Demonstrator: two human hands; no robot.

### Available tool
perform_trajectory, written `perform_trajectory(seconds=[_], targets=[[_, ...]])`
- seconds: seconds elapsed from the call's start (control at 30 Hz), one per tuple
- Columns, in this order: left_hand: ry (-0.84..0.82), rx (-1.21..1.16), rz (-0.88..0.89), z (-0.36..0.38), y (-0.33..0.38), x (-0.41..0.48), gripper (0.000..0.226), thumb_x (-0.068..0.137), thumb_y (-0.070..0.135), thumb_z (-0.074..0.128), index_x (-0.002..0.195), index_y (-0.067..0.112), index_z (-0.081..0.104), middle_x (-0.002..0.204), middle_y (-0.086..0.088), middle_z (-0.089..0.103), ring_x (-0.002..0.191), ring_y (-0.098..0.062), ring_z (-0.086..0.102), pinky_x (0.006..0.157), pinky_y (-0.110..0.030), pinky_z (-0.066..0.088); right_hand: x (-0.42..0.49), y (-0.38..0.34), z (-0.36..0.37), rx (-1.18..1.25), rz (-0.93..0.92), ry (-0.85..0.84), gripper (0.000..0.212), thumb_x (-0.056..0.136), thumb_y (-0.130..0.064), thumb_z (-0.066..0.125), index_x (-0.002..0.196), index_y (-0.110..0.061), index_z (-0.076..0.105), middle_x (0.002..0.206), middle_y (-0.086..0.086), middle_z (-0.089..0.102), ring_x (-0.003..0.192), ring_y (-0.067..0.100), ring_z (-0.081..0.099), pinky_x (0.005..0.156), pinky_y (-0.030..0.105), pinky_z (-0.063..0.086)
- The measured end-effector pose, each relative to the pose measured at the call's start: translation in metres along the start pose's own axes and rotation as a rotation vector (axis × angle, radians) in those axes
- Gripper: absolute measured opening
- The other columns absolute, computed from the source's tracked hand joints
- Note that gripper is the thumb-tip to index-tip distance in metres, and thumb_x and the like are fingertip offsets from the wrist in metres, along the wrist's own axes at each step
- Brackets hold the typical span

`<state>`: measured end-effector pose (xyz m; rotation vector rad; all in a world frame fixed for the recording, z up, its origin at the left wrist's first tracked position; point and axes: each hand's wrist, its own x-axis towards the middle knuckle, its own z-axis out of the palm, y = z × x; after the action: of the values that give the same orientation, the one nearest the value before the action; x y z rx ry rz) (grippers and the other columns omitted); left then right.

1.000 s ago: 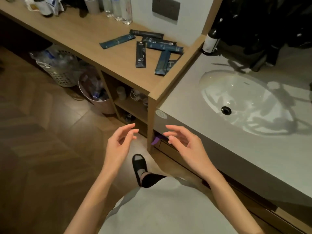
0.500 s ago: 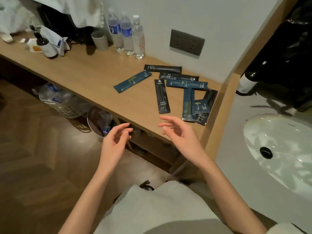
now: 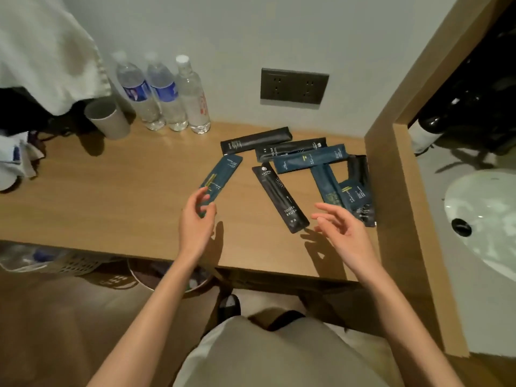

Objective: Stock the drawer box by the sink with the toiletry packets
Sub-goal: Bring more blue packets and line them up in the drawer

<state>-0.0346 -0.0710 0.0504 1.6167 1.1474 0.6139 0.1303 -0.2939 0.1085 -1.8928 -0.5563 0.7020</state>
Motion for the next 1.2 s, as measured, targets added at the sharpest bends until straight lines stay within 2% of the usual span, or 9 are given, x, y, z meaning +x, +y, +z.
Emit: perform_trajectory(seconds=[0.2, 0.27, 0.37, 0.47, 0.57, 0.67, 0.77, 0.97, 1.2], targets=[[-0.112, 0.358, 0.017, 0.003, -0.027, 0.082, 0.056, 0.089, 0.03, 0.062, 0.14, 0.02, 0.042, 0.135, -0.01, 0.05, 0.124, -0.028, 0.044, 0.104, -0.047, 0.039, 0.02, 0.002, 0.018, -0.103, 0.088, 0.185, 0.034, 0.094, -0.018, 0.056, 0.128, -0.021, 0.057, 0.114, -0.009, 0.064, 0.103, -0.006, 0.056, 0.082, 0.013, 0.048], [-0.135, 0.486, -0.005, 0.008, -0.035, 0.096, 0.064, 0.086, 0.035, 0.065, 0.142, 0.02, 0.039, 0.134, -0.014, 0.049, 0.125, -0.034, 0.039, 0.106, -0.048, 0.034, 0.028, 0.006, 0.02, -0.134, 0.102, 0.241, 0.033, 0.095, -0.017, 0.056, 0.127, -0.02, 0.058, 0.115, -0.009, 0.063, 0.098, -0.008, 0.055, 0.072, 0.006, 0.047], [-0.165, 0.57, -0.067, 0.015, -0.044, 0.108, 0.075, 0.08, 0.039, 0.07, 0.144, 0.021, 0.035, 0.133, -0.017, 0.044, 0.124, -0.037, 0.037, 0.105, -0.048, 0.031, 0.043, 0.016, 0.021, -0.181, 0.133, 0.294, 0.034, 0.095, -0.017, 0.056, 0.128, -0.02, 0.056, 0.117, -0.01, 0.059, 0.088, -0.003, 0.056, 0.064, 0.012, 0.05], [-0.168, 0.608, -0.079, 0.022, -0.051, 0.114, 0.079, 0.076, 0.038, 0.074, 0.143, 0.021, 0.035, 0.134, -0.018, 0.042, 0.124, -0.036, 0.034, 0.103, -0.048, 0.031, 0.061, 0.031, 0.017, -0.235, 0.149, 0.326, 0.035, 0.094, -0.017, 0.057, 0.129, -0.021, 0.055, 0.125, -0.004, 0.058, 0.103, 0.007, 0.057, 0.085, 0.027, 0.053], [-0.146, 0.632, -0.076, 0.028, -0.054, 0.117, 0.079, 0.076, 0.035, 0.075, 0.142, 0.02, 0.036, 0.132, -0.018, 0.041, 0.123, -0.036, 0.033, 0.102, -0.048, 0.028, 0.08, 0.045, 0.012, -0.345, 0.169, 0.334, 0.035, 0.093, -0.017, 0.058, 0.128, -0.021, 0.056, 0.129, 0.002, 0.056, 0.117, 0.02, 0.052, 0.101, 0.045, 0.046], [-0.137, 0.619, -0.098, 0.031, -0.054, 0.119, 0.079, 0.075, 0.031, 0.077, 0.142, 0.021, 0.037, 0.129, -0.018, 0.042, 0.122, -0.036, 0.035, 0.101, -0.045, 0.029, 0.097, 0.056, 0.008, -0.445, 0.208, 0.341, 0.036, 0.092, -0.016, 0.059, 0.129, -0.018, 0.055, 0.133, 0.007, 0.053, 0.128, 0.027, 0.043, 0.11, 0.044, 0.035], [-0.126, 0.601, -0.136, 0.033, -0.051, 0.122, 0.08, 0.073, 0.028, 0.079, 0.141, 0.021, 0.039, 0.128, -0.016, 0.045, 0.122, -0.035, 0.038, 0.103, -0.045, 0.029, 0.111, 0.064, 0.006, -0.52, 0.27, 0.334, 0.041, 0.092, -0.016, 0.06, 0.132, -0.017, 0.052, 0.138, 0.009, 0.049, 0.132, 0.029, 0.036, 0.109, 0.04, 0.031], [-0.152, 0.505, -0.13, 0.03, -0.052, 0.126, 0.083, 0.069, 0.027, 0.083, 0.139, 0.021, 0.039, 0.134, -0.004, 0.055, 0.123, -0.027, 0.05, 0.101, -0.053, 0.039, 0.131, 0.08, 0.005, -0.648, 0.357, 0.314, 0.057, 0.086, -0.024, 0.068, 0.138, -0.021, 0.044, 0.142, 0.007, 0.045, 0.133, 0.031, 0.035, 0.108, 0.048, 0.032], [-0.162, 0.339, -0.134, 0.024, -0.031, 0.116, 0.071, 0.079, 0.014, 0.075, 0.14, 0.016, 0.038, 0.133, -0.013, 0.056, 0.118, -0.029, 0.054, 0.097, -0.042, 0.045, 0.141, 0.082, 0.004, -0.694, 0.397, 0.344, 0.074, 0.079, -0.023, 0.076, 0.142, -0.022, 0.037, 0.141, 0.01, 0.043, 0.132, 0.032, 0.035, 0.107, 0.049, 0.031]])
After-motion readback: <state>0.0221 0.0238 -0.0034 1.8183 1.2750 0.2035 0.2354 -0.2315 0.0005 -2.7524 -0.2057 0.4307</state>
